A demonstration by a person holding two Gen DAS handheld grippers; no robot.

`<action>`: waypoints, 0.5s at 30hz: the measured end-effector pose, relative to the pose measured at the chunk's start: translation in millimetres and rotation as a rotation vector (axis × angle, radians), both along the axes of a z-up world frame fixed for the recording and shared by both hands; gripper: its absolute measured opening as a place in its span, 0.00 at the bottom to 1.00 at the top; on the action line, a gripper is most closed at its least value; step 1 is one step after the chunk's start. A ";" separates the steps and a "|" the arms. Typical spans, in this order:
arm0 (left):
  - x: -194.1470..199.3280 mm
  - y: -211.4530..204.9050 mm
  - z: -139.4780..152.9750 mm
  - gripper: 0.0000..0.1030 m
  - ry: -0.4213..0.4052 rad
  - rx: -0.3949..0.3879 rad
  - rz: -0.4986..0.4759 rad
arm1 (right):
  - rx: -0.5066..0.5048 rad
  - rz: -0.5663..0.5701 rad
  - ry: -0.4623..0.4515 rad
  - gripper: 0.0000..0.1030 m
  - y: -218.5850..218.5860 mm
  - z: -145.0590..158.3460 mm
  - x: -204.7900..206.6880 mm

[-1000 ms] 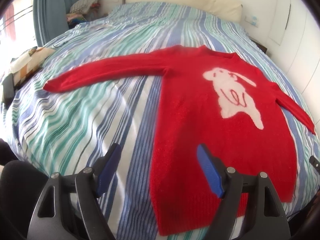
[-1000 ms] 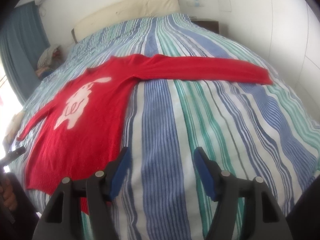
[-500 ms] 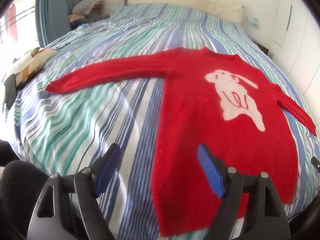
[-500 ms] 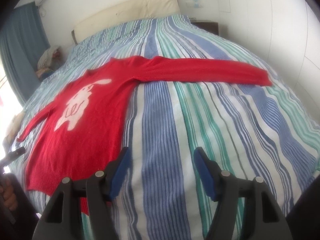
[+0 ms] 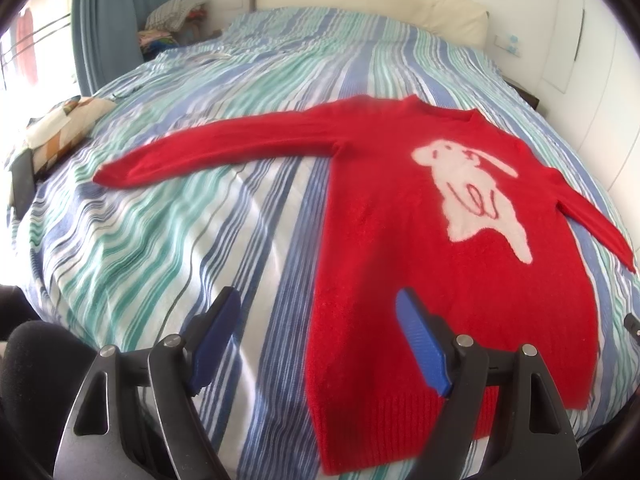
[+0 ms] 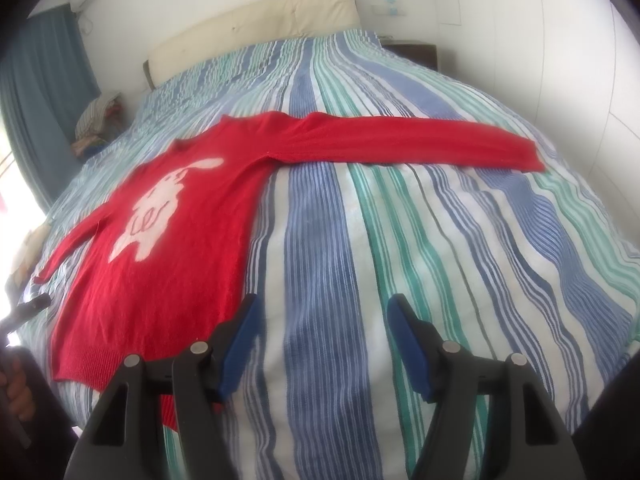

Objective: Fold small clothes

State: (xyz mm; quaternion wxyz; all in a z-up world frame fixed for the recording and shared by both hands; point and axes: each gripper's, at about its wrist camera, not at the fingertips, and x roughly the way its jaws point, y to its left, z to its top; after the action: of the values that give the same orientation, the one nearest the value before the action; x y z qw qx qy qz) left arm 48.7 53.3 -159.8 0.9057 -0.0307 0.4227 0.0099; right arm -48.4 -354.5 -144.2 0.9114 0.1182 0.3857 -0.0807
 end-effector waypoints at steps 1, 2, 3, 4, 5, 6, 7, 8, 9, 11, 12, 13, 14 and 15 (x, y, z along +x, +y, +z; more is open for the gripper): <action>0.0 0.1 0.1 0.80 0.000 0.000 0.000 | 0.000 0.001 0.001 0.63 -0.1 0.0 0.2; 0.1 0.1 0.1 0.80 0.000 0.001 0.000 | 0.000 0.001 0.000 0.63 -0.1 0.0 0.2; 0.0 0.0 -0.1 0.80 0.001 0.001 -0.001 | -0.001 0.001 0.000 0.63 -0.1 0.0 0.2; -0.1 0.0 -0.1 0.80 0.000 0.000 -0.001 | -0.001 0.001 0.000 0.63 0.0 0.1 0.1; -0.1 0.2 0.3 0.80 0.000 0.001 0.000 | -0.001 0.000 0.000 0.63 0.0 0.1 0.1; -0.1 0.3 0.5 0.80 -0.001 0.001 0.002 | -0.001 0.001 0.000 0.63 0.0 0.1 0.1; -0.2 0.4 0.7 0.80 -0.002 0.003 0.003 | 0.000 0.000 0.000 0.63 0.1 0.1 0.0; -0.4 0.4 1.0 0.80 -0.004 0.004 0.004 | 0.000 0.000 0.000 0.63 0.0 0.0 0.0; -0.3 0.6 1.3 0.80 -0.005 0.005 0.005 | 0.000 0.000 0.000 0.63 0.0 0.0 -0.1; -0.3 1.0 1.8 0.80 -0.007 0.004 0.007 | 0.000 0.000 -0.002 0.63 0.0 0.3 0.0; -0.4 0.5 1.6 0.80 -0.007 0.005 0.008 | 0.000 -0.001 -0.002 0.63 -0.1 0.7 0.3; -0.4 0.4 1.5 0.80 -0.007 0.006 0.008 | 0.000 -0.003 -0.003 0.63 -0.2 1.0 0.5; -0.3 0.9 1.7 0.80 -0.006 0.006 0.009 | 0.001 -0.003 -0.004 0.63 -0.4 1.3 0.7; -0.5 0.8 1.7 0.80 -0.006 0.005 0.009 | 0.001 -0.003 -0.003 0.63 -0.4 1.3 0.7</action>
State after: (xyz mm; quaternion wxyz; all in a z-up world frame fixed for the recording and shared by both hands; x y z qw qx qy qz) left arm 48.1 54.2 -158.1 0.9069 -0.0305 0.4200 0.0147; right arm -47.7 -354.9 -143.0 0.9119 0.1192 0.3841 -0.0817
